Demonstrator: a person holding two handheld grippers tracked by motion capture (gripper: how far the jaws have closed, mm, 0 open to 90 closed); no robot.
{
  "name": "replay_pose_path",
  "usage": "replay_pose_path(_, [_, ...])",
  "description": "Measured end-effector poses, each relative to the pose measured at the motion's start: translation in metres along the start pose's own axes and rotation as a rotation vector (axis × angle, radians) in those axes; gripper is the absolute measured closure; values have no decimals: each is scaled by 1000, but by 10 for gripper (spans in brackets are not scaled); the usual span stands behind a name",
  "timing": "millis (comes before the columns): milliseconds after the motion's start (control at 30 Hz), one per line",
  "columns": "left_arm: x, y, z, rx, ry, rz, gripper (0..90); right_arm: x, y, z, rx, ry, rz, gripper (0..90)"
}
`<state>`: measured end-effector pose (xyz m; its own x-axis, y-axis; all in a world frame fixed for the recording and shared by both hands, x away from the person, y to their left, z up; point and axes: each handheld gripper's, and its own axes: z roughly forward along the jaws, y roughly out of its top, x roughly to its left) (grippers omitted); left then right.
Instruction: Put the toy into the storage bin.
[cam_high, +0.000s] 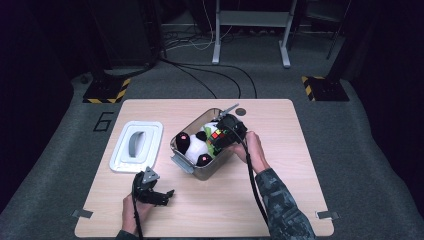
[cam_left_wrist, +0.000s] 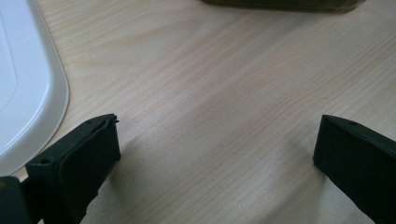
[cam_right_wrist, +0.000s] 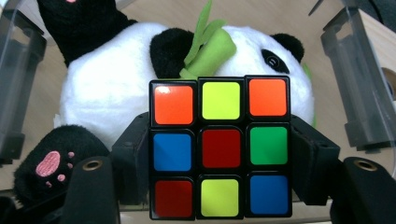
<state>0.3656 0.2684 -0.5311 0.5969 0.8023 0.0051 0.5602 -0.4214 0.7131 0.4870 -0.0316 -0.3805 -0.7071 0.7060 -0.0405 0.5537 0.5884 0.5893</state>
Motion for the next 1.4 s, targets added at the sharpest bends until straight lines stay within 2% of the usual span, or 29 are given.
replay_pose_path(100, [0,0,0,0,1,2,1,-1,-3,2,-2,6,12,340])
replay_pose_path(300, [0,0,0,1,1,5,1,-1,-3,1,-4,5,6,339])
replay_pose_path(667, [0,0,0,0,0,0,1,-2,-5,-6,-53,11,7,324])
replay_pose_path(867, [0,0,0,0,0,1,1,-2,-5,-13,-91,19,24,175])
replay_pose_path(1133, [0,0,0,2,1,5,1,-7,-12,-31,-168,30,46,53])
replay_pose_path(1267, [0,0,0,2,1,5,1,-11,-20,-40,-204,30,58,4])
replay_pose_path(1400, [0,0,0,1,1,5,1,-18,-33,-50,-239,21,81,0])
